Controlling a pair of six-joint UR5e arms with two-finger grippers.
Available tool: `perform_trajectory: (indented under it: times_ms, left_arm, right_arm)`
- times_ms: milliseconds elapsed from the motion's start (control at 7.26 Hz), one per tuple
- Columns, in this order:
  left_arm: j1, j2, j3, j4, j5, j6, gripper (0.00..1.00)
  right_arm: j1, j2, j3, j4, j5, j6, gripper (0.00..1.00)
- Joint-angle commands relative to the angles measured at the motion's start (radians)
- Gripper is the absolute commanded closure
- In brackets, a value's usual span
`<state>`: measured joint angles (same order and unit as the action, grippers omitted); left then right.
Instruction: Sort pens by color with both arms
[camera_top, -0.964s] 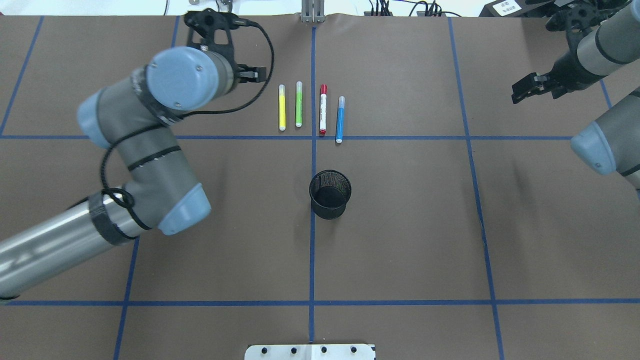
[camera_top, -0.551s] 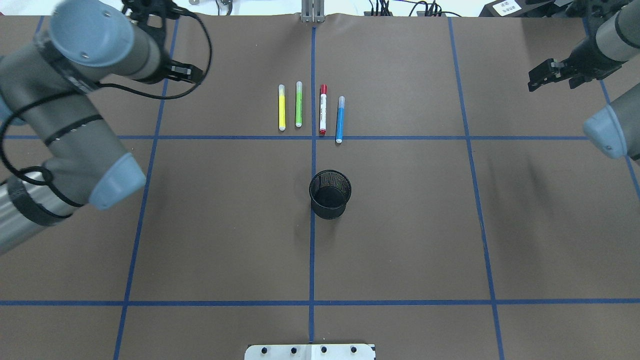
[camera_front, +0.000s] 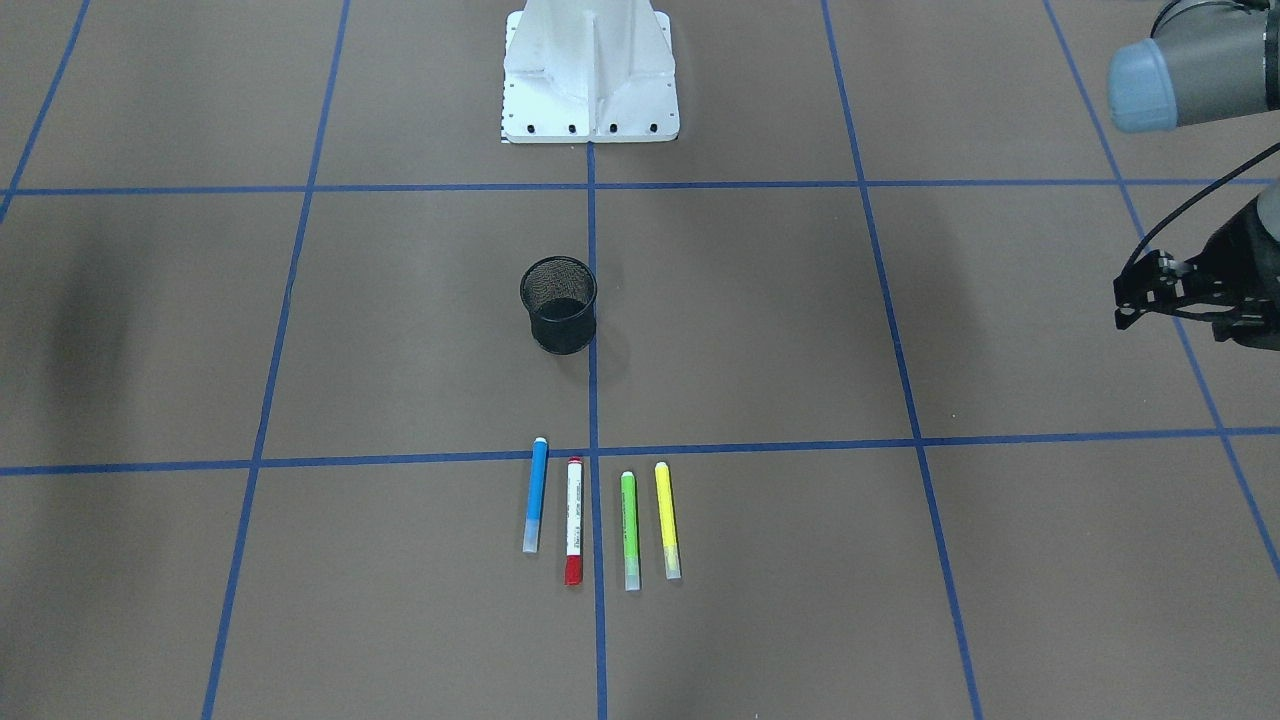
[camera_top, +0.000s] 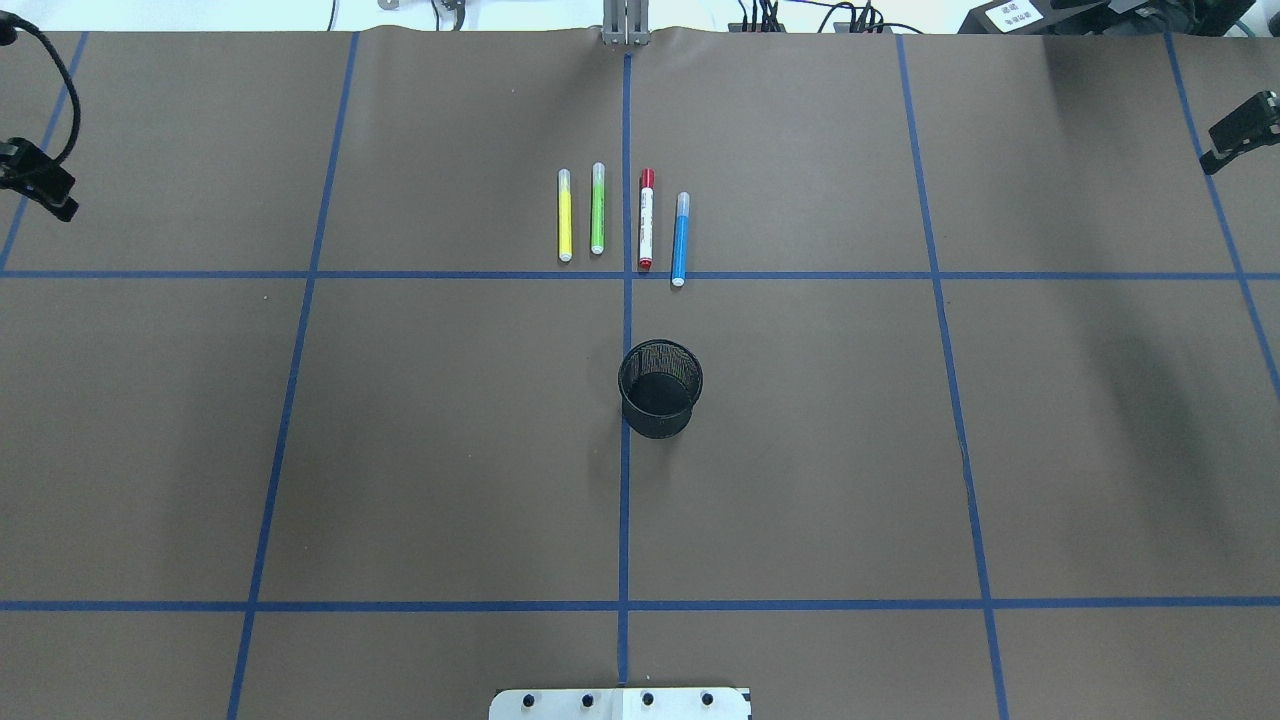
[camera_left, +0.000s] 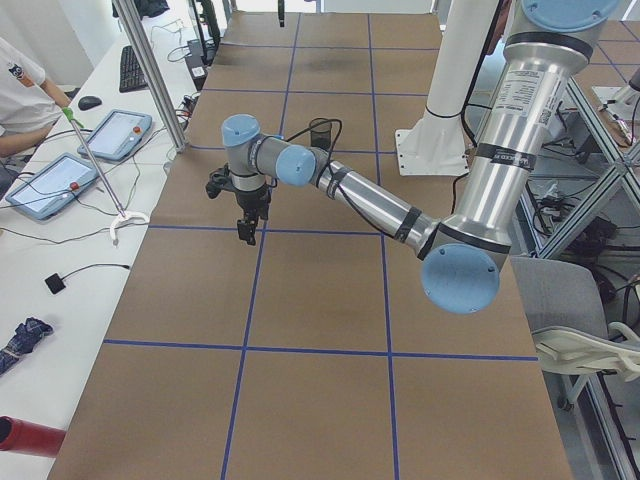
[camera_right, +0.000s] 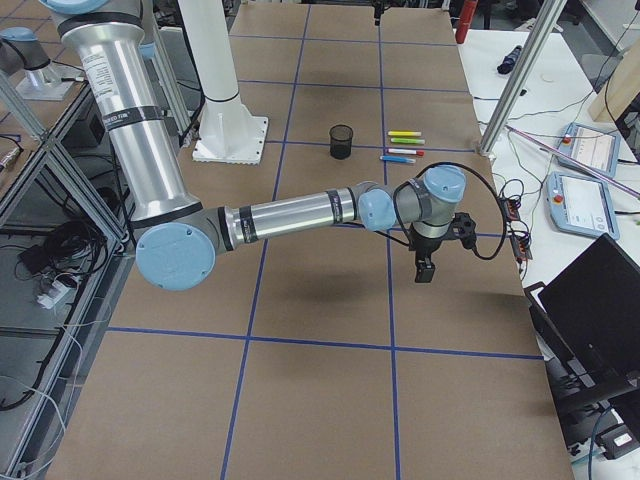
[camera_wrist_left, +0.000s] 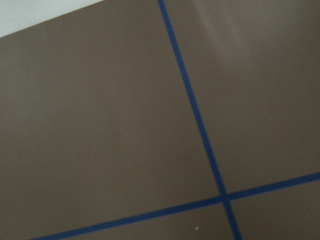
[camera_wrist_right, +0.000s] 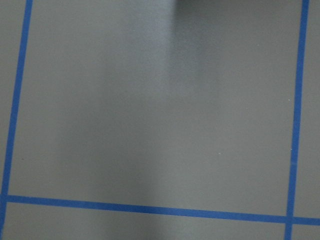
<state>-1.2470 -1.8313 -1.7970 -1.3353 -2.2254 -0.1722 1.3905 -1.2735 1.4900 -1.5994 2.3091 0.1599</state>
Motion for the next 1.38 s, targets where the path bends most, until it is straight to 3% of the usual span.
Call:
perform_trajectory:
  times_ms: [0, 413, 689, 964, 1102, 1240]
  left_arm:
    - [-0.034, 0.050, -0.024, 0.073, -0.017, 0.097, 0.00]
    - [-0.091, 0.154, -0.097, 0.042, -0.017, 0.109, 0.00]
    - [-0.092, 0.162, -0.075, 0.042, -0.016, 0.166, 0.00]
    - [-0.153, 0.162, 0.017, 0.033, -0.026, 0.166, 0.00]
    - [-0.196, 0.164, 0.051, 0.033, -0.122, 0.169, 0.00]
    - [-0.201, 0.165, 0.054, 0.033, -0.160, 0.169, 0.00]
  right_arm:
    - [0.024, -0.042, 0.027, -0.073, 0.004, -0.079, 0.01]
    - [0.024, -0.191, 0.140, -0.034, 0.004, -0.083, 0.01]
    - [0.024, -0.204, 0.158, -0.034, 0.003, -0.083, 0.01]
    - [0.024, -0.205, 0.155, -0.034, 0.003, -0.083, 0.01]
    - [0.041, -0.217, 0.156, -0.034, 0.006, -0.083, 0.01]
    - [0.060, -0.227, 0.156, -0.034, 0.004, -0.086, 0.01]
